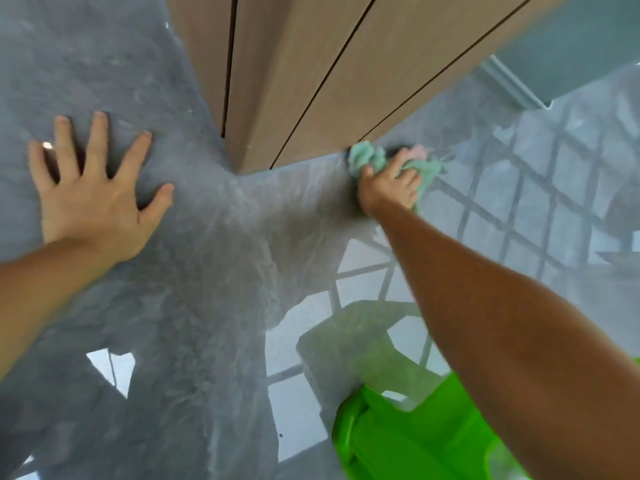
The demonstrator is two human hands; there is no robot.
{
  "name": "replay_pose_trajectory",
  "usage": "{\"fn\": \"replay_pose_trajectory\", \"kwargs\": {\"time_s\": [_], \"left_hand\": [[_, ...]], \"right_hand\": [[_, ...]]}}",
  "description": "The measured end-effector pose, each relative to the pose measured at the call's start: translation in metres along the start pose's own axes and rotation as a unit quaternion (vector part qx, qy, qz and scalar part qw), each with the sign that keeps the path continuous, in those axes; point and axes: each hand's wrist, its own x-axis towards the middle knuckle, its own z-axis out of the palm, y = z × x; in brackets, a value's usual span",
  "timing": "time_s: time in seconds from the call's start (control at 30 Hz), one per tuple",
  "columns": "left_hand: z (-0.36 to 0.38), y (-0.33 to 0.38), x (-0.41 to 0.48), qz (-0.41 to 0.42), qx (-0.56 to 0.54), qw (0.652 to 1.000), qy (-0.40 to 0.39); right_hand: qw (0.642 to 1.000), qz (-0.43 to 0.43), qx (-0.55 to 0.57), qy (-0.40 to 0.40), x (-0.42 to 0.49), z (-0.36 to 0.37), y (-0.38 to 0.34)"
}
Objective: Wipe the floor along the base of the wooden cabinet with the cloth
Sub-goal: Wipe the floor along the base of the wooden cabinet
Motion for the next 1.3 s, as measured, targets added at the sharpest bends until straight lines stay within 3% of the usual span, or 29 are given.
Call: {"fn": "replay_pose_trajectory", "kwargs": {"time_s": [0.1, 0.23, 0.3, 0.4, 0.47, 0.5, 0.63, 0.7, 0.77, 0.83, 0.9, 0.93, 1.07, 1.2, 1.3], "left_hand": [[0.0, 0.004, 0.001, -0.009, 0.002, 0.999, 0.041], [0.004, -0.004, 0.005, 0.01, 0.01, 0.999, 0.042], [0.004, -0.007, 0.006, 0.007, 0.017, 0.999, 0.046], [0.005, -0.006, 0.006, 0.009, 0.023, 0.998, 0.05], [0.009, -0.006, 0.007, 0.004, 0.028, 0.998, 0.06], [0.011, -0.007, 0.007, 0.0, 0.031, 0.998, 0.063], [0.011, -0.009, 0.008, 0.002, 0.029, 0.998, 0.054], [0.012, -0.008, 0.007, 0.009, 0.03, 0.998, 0.062], [0.014, -0.008, 0.007, 0.006, 0.027, 0.997, 0.071], [0.017, -0.01, 0.008, -0.003, 0.026, 0.996, 0.08], [0.014, -0.008, 0.011, 0.013, 0.021, 0.998, 0.065], [0.012, -0.007, 0.009, 0.019, 0.02, 0.998, 0.056], [0.005, 0.0, 0.002, 0.012, 0.002, 0.999, 0.042], [-0.014, -0.027, 0.009, 0.034, -0.051, 0.997, 0.047], [-0.026, -0.086, 0.023, -0.083, -0.034, 0.994, 0.057]], "right_hand": [[0.991, -0.126, 0.033, 0.013, -0.101, 0.049, -0.066], [0.939, -0.317, 0.074, -0.11, -0.238, 0.099, -0.101], [0.898, -0.421, 0.061, -0.117, -0.224, 0.095, -0.094], [0.792, -0.604, -0.021, -0.09, -0.145, 0.07, -0.055], [0.749, -0.654, -0.082, -0.068, -0.081, 0.048, -0.017], [0.745, -0.658, -0.102, -0.037, -0.051, 0.039, -0.002], [0.779, -0.601, -0.178, 0.008, 0.001, 0.021, 0.027], [0.829, -0.537, -0.159, 0.012, -0.006, 0.026, 0.034], [0.907, -0.41, -0.091, 0.029, -0.014, 0.03, 0.045], [0.979, -0.199, 0.01, 0.05, -0.018, 0.029, 0.036], [0.997, -0.021, 0.054, 0.051, -0.033, 0.024, 0.001], [0.998, 0.002, 0.053, 0.03, -0.051, 0.025, -0.022], [0.985, -0.164, 0.048, -0.029, -0.157, 0.068, -0.078], [0.924, -0.372, 0.001, -0.086, -0.215, 0.082, -0.073], [0.887, -0.448, -0.046, -0.101, -0.203, 0.078, -0.083]]}}
